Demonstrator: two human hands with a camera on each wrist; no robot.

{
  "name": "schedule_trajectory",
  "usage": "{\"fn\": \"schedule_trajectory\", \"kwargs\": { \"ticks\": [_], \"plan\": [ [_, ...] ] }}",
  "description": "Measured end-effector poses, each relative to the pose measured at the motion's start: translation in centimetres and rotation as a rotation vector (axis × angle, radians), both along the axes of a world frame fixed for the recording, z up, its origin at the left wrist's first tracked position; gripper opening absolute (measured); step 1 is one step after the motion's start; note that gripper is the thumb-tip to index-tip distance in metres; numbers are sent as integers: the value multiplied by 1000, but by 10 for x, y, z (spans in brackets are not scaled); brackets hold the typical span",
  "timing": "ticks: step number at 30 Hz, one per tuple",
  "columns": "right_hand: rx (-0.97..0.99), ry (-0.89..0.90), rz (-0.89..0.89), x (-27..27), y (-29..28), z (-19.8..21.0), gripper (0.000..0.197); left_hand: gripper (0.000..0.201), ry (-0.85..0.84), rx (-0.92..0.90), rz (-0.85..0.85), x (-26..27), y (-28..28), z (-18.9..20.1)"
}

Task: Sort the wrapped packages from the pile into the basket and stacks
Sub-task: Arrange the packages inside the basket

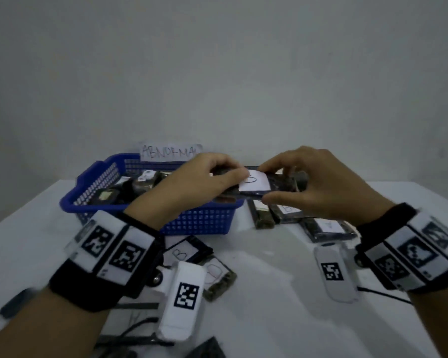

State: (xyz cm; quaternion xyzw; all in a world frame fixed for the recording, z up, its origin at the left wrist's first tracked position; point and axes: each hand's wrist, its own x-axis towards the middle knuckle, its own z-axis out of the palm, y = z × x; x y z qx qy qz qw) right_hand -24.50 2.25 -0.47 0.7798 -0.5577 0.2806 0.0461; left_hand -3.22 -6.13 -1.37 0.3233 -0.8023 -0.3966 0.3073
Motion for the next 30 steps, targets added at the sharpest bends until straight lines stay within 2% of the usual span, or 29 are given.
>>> {"fn": "schedule_trajectory", "kwargs": {
  "ticks": [4, 9, 13, 20, 25, 30],
  "plan": [
    [71, 3, -137, -48, 25, -16, 48, 38, -273, -174, -74, -43, 12, -6],
    [215, -20, -127, -80, 25, -49, 50, 60, -556, -255, -162, -73, 16, -26],
    [348, 46, -133, -82, 0, -76, 48, 59, -802, -325, -139, -86, 11, -42],
    [529, 215, -220, -74, -38, -88, 47, 65, -969, -316, -20, -107, -7, -67],
    [528, 343, -266, -73, -44, -87, 55, 53, -945, -303, 25, -114, -11, -77],
    [534, 342, -288, -78, -41, -92, 61, 44, -911, -302, 3, -114, -12, -80]
  ]
}}
